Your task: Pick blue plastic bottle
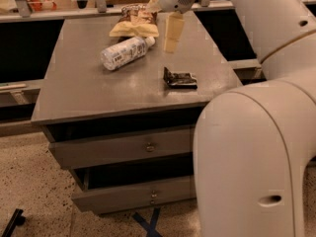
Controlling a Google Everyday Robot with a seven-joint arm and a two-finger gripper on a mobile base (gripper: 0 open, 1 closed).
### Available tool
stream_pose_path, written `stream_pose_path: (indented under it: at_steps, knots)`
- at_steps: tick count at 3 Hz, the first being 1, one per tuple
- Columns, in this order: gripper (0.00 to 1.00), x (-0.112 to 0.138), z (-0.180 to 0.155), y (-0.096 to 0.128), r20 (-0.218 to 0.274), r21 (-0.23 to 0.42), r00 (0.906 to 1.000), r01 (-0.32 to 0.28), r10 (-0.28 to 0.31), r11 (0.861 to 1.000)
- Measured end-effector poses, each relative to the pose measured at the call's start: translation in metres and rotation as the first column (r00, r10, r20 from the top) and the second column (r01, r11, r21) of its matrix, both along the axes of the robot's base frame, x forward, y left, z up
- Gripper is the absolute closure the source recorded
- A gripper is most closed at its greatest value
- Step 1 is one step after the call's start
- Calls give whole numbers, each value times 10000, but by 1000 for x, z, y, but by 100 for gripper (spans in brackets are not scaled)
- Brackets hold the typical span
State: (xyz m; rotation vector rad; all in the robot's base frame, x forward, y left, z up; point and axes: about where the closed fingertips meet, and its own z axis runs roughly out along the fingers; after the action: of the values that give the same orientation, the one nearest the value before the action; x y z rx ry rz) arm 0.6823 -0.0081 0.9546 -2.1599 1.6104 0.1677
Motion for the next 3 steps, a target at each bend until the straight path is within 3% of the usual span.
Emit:
stream_pose_path:
  at_steps: [3]
  knots:
    - [0, 24, -31, 69, -142, -802, 9954, -960, 952, 9921]
